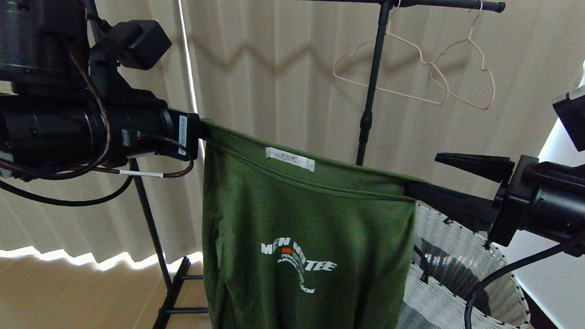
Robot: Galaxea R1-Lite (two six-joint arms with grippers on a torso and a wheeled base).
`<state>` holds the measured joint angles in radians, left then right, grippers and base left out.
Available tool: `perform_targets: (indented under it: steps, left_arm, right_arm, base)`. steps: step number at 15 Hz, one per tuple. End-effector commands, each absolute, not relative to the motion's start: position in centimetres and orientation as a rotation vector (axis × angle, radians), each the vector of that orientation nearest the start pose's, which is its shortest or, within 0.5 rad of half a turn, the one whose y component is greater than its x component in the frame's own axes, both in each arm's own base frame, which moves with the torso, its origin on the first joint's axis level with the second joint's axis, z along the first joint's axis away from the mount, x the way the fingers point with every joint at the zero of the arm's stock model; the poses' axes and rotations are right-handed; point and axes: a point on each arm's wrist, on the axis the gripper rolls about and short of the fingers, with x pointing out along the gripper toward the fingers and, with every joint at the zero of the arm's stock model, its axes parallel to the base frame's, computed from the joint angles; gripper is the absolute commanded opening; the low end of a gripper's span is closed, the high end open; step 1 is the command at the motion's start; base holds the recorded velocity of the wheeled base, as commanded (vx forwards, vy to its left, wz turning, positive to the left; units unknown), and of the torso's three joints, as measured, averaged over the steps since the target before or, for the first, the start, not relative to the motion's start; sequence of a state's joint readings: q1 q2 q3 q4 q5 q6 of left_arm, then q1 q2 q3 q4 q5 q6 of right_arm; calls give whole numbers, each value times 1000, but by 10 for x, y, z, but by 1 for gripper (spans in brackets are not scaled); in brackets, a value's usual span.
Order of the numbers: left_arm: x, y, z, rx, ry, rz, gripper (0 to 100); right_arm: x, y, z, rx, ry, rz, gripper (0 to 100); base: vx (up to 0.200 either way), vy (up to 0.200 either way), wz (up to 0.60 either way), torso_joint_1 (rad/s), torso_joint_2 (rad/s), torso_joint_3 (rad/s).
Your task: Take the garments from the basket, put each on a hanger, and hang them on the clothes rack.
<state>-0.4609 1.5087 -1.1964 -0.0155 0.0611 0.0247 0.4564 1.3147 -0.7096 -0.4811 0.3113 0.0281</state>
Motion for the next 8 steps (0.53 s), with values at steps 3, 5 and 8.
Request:
perform_targets:
  steps: [3,5,8]
  left_arm:
    - [231,-114,280,109,307,-400,0]
    - [232,-114,279,114,307,-400,0]
    - [228,-110,280,113,306,-391,0]
  right_arm:
    - [176,100,242,67,114,857,100]
    - [169,96,239,61,115,864,100]
    - [167,85,230,-25,110,820,100]
  base:
    - [0,0,0,0,0,0]
    - [0,0,0,0,0,0]
    - [0,0,0,0,0,0]
